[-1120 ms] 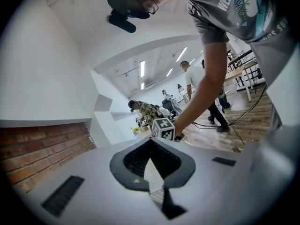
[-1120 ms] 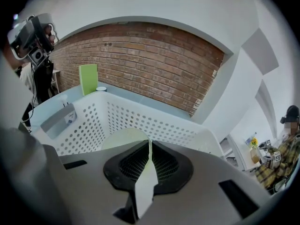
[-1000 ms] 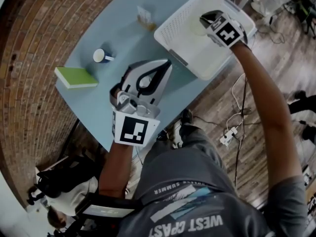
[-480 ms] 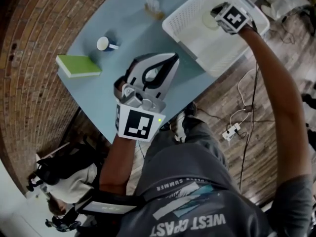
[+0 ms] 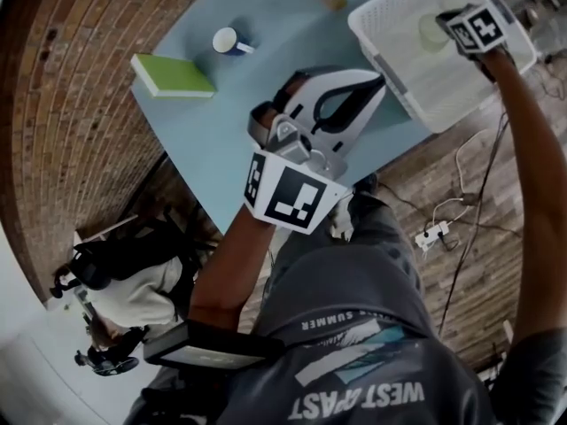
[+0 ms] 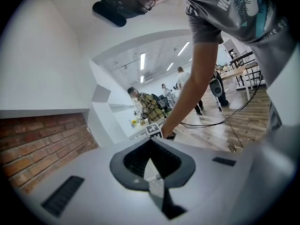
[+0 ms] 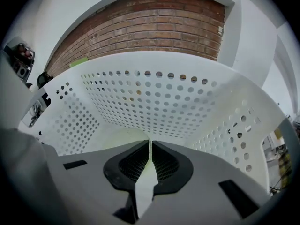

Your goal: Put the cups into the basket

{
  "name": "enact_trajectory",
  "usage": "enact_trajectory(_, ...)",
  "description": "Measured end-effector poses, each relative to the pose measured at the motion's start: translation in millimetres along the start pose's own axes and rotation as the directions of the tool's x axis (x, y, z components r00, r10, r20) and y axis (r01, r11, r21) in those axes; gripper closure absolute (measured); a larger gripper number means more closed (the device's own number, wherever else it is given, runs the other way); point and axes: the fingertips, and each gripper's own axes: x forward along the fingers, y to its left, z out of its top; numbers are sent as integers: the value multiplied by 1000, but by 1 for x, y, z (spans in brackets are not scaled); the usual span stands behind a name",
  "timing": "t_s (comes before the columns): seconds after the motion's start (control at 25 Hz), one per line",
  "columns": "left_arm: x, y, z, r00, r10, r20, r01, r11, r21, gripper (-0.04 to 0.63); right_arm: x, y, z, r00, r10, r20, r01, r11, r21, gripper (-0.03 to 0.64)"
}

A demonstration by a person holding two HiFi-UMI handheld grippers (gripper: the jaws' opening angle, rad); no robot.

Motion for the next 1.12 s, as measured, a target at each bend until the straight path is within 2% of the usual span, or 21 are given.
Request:
enact_trajectory(0.48, -12, -1, -4, 1000, 14, -12, -14, 1000, 1, 595, 14, 6, -10, 999, 28, -23, -26, 998, 62, 584)
enact_trajectory(1.12, -27, 6, -6, 1000, 31, 6, -31, 999, -14, 595, 11, 5, -13, 995, -7, -104, 8, 1000, 2, 584)
